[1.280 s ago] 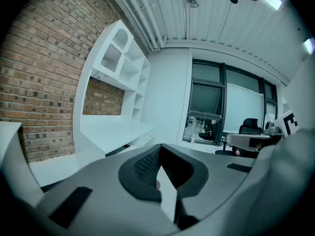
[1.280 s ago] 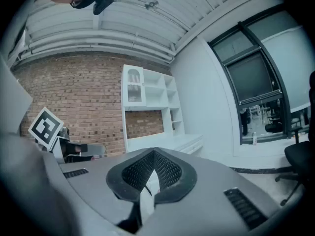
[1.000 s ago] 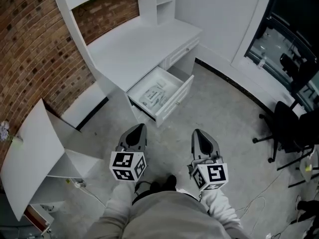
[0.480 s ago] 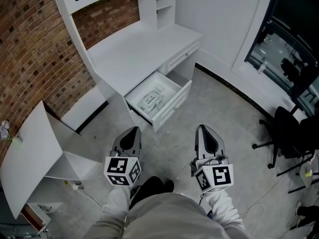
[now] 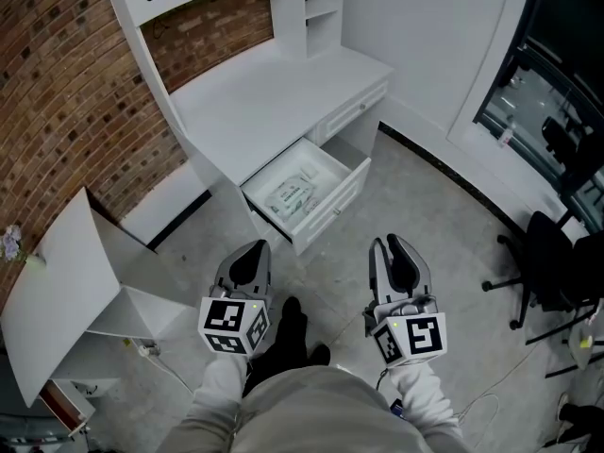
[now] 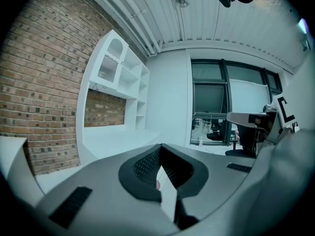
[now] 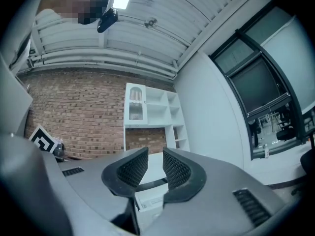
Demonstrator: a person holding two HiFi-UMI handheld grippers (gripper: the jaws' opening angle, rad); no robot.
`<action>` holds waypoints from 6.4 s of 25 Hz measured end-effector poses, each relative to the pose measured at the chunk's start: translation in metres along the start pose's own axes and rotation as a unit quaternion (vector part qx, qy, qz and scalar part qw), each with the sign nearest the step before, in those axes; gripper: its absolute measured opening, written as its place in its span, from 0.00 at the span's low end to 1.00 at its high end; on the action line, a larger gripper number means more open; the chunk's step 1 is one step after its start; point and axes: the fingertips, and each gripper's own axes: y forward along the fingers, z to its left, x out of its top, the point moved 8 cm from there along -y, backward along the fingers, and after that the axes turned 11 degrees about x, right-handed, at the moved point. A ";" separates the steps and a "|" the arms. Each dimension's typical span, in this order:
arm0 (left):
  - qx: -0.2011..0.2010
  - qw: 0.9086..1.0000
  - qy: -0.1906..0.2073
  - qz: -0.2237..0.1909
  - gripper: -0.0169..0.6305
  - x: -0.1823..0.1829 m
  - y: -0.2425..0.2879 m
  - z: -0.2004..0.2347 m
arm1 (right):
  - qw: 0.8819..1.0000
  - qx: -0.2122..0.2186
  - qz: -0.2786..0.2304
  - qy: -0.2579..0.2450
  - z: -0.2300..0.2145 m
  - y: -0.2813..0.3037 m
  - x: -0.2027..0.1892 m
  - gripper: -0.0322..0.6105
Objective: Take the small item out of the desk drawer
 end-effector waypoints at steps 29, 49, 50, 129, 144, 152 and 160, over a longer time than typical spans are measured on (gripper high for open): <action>-0.025 1.000 0.018 0.000 0.05 0.019 0.207 0.114 | 0.999 -0.001 0.043 0.011 -0.054 0.239 -0.035 0.34; -0.032 0.999 0.001 0.013 0.05 0.015 0.269 0.155 | 0.998 -0.013 0.067 -0.002 -0.076 0.318 -0.053 0.34; -0.030 0.999 0.002 0.013 0.05 0.015 0.271 0.155 | 0.998 -0.010 0.069 -0.002 -0.079 0.321 -0.055 0.34; 0.214 0.962 -0.049 0.161 0.05 -0.056 0.343 0.176 | 0.766 0.106 0.633 0.021 -0.215 0.500 -0.441 0.44; 0.215 0.960 -0.051 0.170 0.05 -0.061 0.344 0.184 | 0.747 0.107 0.656 -0.013 -0.209 0.498 -0.449 0.35; 0.212 0.962 -0.050 0.167 0.05 -0.061 0.342 0.184 | 0.768 0.128 0.627 -0.006 -0.205 0.493 -0.436 0.35; 0.189 0.969 -0.046 0.152 0.05 -0.055 0.343 0.180 | 0.800 0.169 0.575 0.011 -0.185 0.490 -0.397 0.35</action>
